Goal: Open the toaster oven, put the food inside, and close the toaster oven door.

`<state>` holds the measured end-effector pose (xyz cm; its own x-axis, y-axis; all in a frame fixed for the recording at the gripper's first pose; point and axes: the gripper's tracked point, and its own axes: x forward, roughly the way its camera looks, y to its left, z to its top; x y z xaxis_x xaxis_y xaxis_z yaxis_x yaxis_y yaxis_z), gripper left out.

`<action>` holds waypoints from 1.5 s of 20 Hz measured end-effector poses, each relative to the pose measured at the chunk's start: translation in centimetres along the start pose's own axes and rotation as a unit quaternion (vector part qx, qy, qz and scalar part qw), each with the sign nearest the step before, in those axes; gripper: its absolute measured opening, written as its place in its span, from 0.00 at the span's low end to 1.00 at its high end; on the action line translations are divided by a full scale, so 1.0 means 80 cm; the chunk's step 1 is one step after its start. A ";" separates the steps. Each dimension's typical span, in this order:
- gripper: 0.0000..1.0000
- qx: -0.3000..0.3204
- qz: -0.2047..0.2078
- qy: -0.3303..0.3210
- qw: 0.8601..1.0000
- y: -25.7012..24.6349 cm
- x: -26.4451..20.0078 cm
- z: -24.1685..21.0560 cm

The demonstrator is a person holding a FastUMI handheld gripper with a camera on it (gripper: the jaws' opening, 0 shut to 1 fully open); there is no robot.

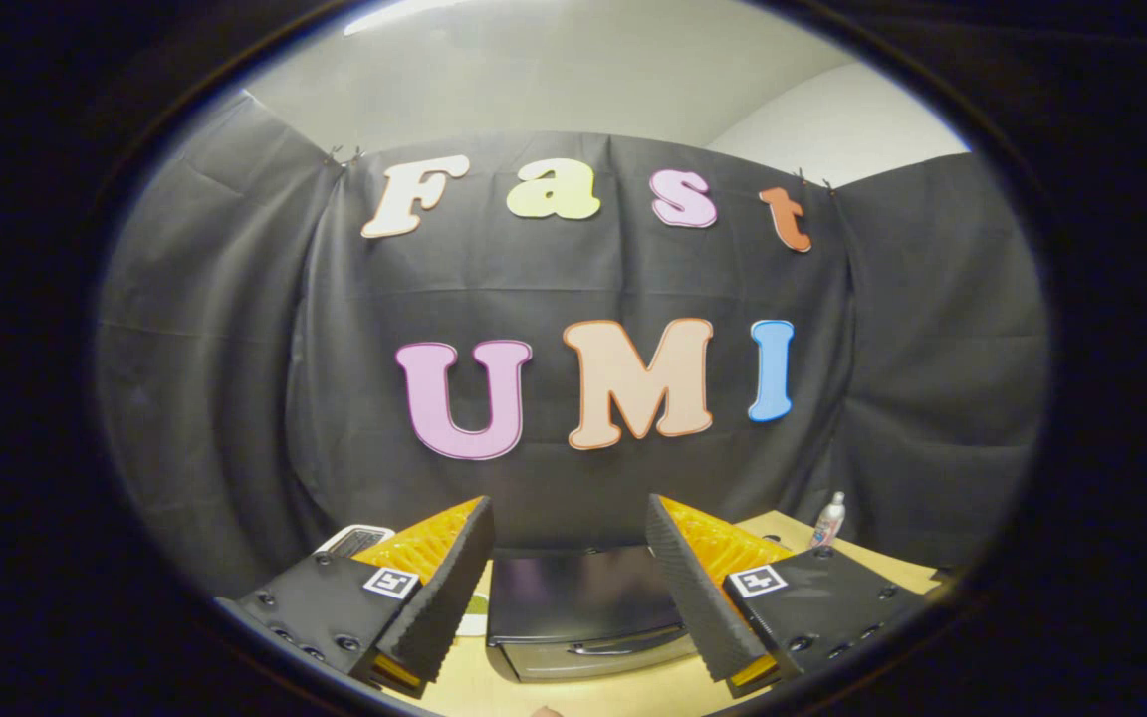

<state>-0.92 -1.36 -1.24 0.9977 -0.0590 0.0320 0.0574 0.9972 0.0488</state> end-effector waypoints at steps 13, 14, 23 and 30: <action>0.96 0.024 -0.022 -0.001 0.999 -0.065 0.051 -0.173; 0.96 0.032 -0.023 -0.008 0.999 -0.071 0.056 -0.182; 0.92 0.046 -0.036 0.000 0.998 -0.094 0.078 -0.267; 0.92 0.007 -0.021 0.001 1.000 -0.084 0.079 -0.285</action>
<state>5.78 -7.39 -24.16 0.9945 -0.1009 0.0282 0.0989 0.9931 0.0635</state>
